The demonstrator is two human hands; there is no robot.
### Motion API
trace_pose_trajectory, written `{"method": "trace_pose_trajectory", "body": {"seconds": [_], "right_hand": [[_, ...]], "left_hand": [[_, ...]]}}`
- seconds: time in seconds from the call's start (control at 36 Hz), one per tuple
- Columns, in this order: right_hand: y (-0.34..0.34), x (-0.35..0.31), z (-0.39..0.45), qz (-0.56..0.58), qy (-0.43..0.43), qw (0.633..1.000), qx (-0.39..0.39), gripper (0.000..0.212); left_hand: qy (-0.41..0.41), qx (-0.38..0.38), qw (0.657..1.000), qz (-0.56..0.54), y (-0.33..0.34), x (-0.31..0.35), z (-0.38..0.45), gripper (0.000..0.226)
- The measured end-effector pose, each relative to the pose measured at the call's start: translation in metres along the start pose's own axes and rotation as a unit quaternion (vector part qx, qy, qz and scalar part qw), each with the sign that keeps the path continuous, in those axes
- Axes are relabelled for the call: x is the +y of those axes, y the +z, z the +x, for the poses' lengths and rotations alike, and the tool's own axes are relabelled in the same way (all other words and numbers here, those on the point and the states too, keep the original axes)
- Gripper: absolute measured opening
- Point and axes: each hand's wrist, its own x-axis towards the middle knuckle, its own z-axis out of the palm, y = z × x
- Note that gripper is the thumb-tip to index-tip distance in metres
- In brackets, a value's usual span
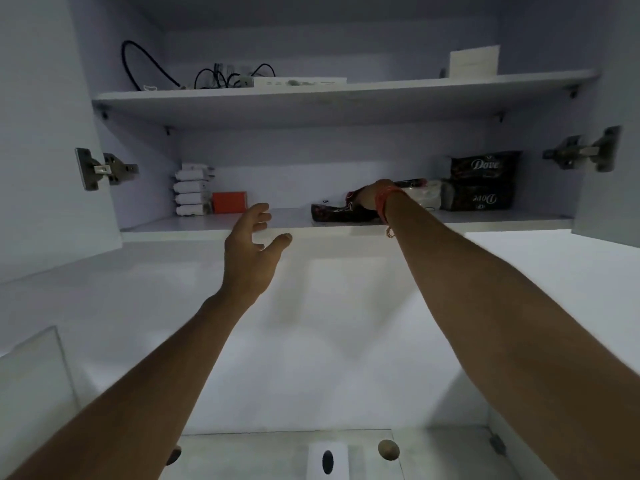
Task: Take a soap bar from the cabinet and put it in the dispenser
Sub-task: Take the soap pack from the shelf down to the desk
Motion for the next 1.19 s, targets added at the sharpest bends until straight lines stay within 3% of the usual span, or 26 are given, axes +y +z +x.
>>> {"method": "trace_pose_trajectory", "body": {"seconds": [0.11,0.22,0.31,0.44,0.56,0.64,0.72,0.78,0.86,0.94,1.0,1.06,1.14,1.19], "right_hand": [[-0.005,-0.002,-0.009,0.176,0.015,0.984,-0.005,0.041],[-0.011,0.000,-0.041,0.373,-0.003,0.928,-0.018,0.022],[-0.005,0.011,-0.076,0.468,-0.046,0.883,-0.011,0.034],[0.019,0.061,-0.140,0.568,-0.044,0.822,0.000,0.047],[0.051,0.129,-0.197,0.599,0.019,0.800,0.035,0.036],[0.074,0.192,-0.234,0.605,0.084,0.790,0.059,0.029],[0.101,0.250,-0.265,0.583,0.146,0.793,0.102,0.027],[0.118,0.281,-0.281,0.564,0.174,0.798,0.121,0.030],[0.145,0.321,-0.297,0.489,0.211,0.835,0.134,0.036],[0.169,0.366,-0.307,0.380,0.236,0.888,0.105,0.037],[0.183,0.399,-0.307,0.305,0.257,0.916,0.049,0.053],[0.189,0.432,-0.304,0.271,0.279,0.921,0.008,0.067],[0.190,0.471,-0.287,0.279,0.302,0.909,0.062,0.045],[0.187,0.489,-0.263,0.233,0.272,0.927,0.115,0.036]], "left_hand": [[0.003,-0.006,1.000,-0.024,-0.011,0.002,-0.001,0.054],[-0.016,-0.009,0.996,-0.092,-0.022,0.010,-0.005,0.052],[-0.070,-0.018,0.984,-0.165,-0.026,0.022,-0.016,0.046],[-0.190,-0.059,0.931,-0.306,-0.016,0.023,-0.061,0.050],[-0.286,-0.086,0.881,-0.367,-0.002,-0.003,-0.131,0.048],[-0.378,-0.089,0.828,-0.405,0.009,-0.030,-0.199,0.033],[-0.457,-0.119,0.797,-0.377,0.024,-0.060,-0.263,0.019],[-0.491,-0.137,0.789,-0.343,0.032,-0.077,-0.293,0.027],[-0.534,-0.137,0.775,-0.308,0.048,-0.108,-0.327,0.035],[-0.577,-0.105,0.752,-0.300,0.069,-0.143,-0.353,0.028],[-0.614,-0.059,0.727,-0.301,0.082,-0.168,-0.363,0.031],[-0.651,-0.026,0.698,-0.296,0.089,-0.192,-0.370,0.033],[-0.691,0.000,0.673,-0.264,0.101,-0.233,-0.382,0.041],[-0.705,0.011,0.665,-0.245,0.111,-0.260,-0.388,0.045]]}}
